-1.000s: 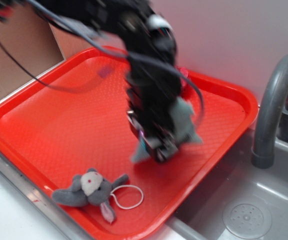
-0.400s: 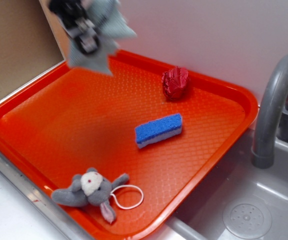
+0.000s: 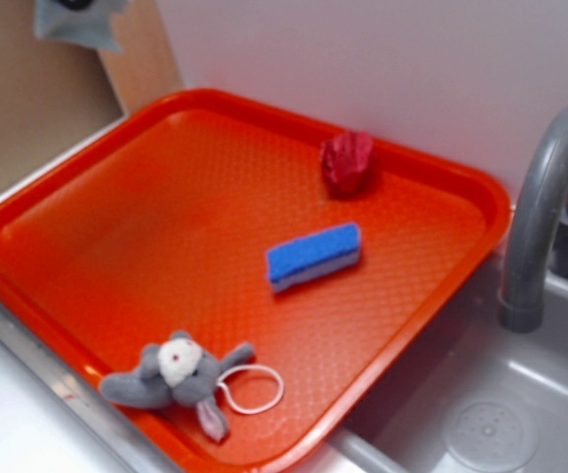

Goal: Grab the blue cloth.

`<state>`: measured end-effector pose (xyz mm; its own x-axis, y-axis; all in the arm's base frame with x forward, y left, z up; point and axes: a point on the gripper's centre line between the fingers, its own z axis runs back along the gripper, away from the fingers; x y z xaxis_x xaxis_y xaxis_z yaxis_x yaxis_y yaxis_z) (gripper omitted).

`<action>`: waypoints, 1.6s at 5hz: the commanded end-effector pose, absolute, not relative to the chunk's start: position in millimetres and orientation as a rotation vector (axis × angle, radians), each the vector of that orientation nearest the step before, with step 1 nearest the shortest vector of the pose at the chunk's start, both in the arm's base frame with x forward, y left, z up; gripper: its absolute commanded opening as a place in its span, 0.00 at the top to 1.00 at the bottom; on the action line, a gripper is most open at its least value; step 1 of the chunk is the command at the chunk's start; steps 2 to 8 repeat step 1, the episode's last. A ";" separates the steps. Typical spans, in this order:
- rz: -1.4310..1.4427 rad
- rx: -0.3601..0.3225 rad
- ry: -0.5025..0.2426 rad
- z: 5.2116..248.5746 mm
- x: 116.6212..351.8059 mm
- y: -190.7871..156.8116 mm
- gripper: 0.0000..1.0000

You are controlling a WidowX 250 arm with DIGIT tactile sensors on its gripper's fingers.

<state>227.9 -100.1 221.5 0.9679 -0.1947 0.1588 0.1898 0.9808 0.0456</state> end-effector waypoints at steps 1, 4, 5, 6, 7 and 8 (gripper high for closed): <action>-0.200 -0.006 -0.257 252.0 230.6 -101.3 1.00; -0.200 -0.006 -0.257 252.0 230.6 -101.3 1.00; -0.200 -0.006 -0.257 252.0 230.6 -101.3 1.00; -0.200 -0.006 -0.257 252.0 230.6 -101.3 1.00; -0.200 -0.006 -0.257 252.0 230.6 -101.3 1.00; -0.200 -0.006 -0.257 252.0 230.6 -101.3 1.00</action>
